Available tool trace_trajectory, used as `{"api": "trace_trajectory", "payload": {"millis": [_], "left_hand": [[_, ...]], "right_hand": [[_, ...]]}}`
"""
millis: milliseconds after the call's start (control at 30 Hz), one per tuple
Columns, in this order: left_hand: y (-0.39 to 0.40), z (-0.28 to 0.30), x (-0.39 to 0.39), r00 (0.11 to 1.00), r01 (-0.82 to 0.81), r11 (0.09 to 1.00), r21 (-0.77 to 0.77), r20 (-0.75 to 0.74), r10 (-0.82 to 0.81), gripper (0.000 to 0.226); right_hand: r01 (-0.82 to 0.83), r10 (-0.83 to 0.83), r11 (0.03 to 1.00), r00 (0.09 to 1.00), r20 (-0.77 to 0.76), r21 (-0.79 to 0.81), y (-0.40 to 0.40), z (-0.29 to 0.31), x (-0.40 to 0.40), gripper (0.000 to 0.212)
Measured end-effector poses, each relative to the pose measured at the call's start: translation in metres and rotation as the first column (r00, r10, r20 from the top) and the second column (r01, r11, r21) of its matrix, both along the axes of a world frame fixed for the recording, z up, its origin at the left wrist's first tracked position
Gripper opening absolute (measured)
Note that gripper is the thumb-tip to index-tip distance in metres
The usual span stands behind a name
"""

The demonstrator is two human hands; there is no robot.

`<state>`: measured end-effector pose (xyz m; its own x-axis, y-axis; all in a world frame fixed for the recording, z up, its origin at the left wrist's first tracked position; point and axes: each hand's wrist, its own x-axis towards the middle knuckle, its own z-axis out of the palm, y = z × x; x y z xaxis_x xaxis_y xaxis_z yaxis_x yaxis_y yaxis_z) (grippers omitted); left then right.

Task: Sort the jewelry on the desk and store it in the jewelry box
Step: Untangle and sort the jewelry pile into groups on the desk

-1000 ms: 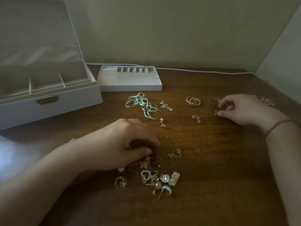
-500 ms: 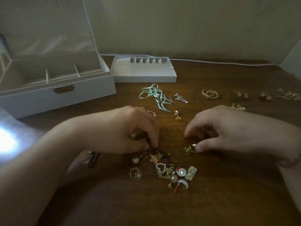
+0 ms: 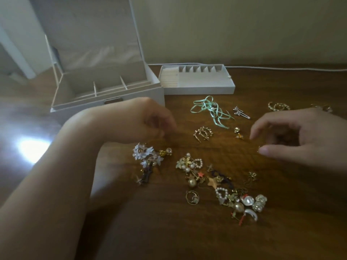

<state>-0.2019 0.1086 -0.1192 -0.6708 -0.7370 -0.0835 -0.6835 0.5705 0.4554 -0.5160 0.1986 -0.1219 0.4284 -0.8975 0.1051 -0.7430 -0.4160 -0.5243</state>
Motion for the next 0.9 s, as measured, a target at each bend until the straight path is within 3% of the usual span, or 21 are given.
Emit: {"api": "trace_trajectory", "payload": {"millis": [200, 300, 500, 667, 800, 900], "left_hand": [[-0.001, 0.002, 0.009, 0.992, 0.047, 0.984, 0.170, 0.107, -0.066, 0.033], [-0.001, 0.002, 0.010, 0.988, 0.041, 0.980, 0.193, 0.140, -0.069, 0.036], [-0.002, 0.003, 0.013, 0.979, -0.004, 0.985, 0.171, 0.204, -0.032, 0.030], [-0.004, 0.005, 0.016, 0.975, -0.065, 0.988, 0.142, 0.218, 0.033, 0.018], [-0.005, 0.008, 0.023, 0.974, -0.083, 0.986, 0.147, 0.220, 0.049, 0.023], [-0.005, 0.010, 0.028, 0.974, -0.076, 0.984, 0.160, 0.223, 0.039, 0.033]], "right_hand": [[-0.087, 0.040, 0.989, 0.934, 0.356, 0.118, 0.002, -0.002, 0.009, 0.026], [-0.085, 0.035, 0.990, 0.920, 0.390, 0.112, 0.002, -0.005, 0.017, 0.011], [-0.150, 0.093, 0.974, 0.947, 0.306, 0.168, 0.009, -0.005, 0.026, 0.009], [-0.117, 0.109, 0.993, 0.975, 0.193, 0.031, 0.012, -0.003, 0.031, 0.012], [-0.083, 0.083, 0.996, 0.997, 0.003, -0.025, 0.008, -0.005, 0.028, 0.039], [-0.084, 0.080, 0.995, 0.993, -0.081, -0.045, 0.003, -0.010, 0.025, 0.039]]}}
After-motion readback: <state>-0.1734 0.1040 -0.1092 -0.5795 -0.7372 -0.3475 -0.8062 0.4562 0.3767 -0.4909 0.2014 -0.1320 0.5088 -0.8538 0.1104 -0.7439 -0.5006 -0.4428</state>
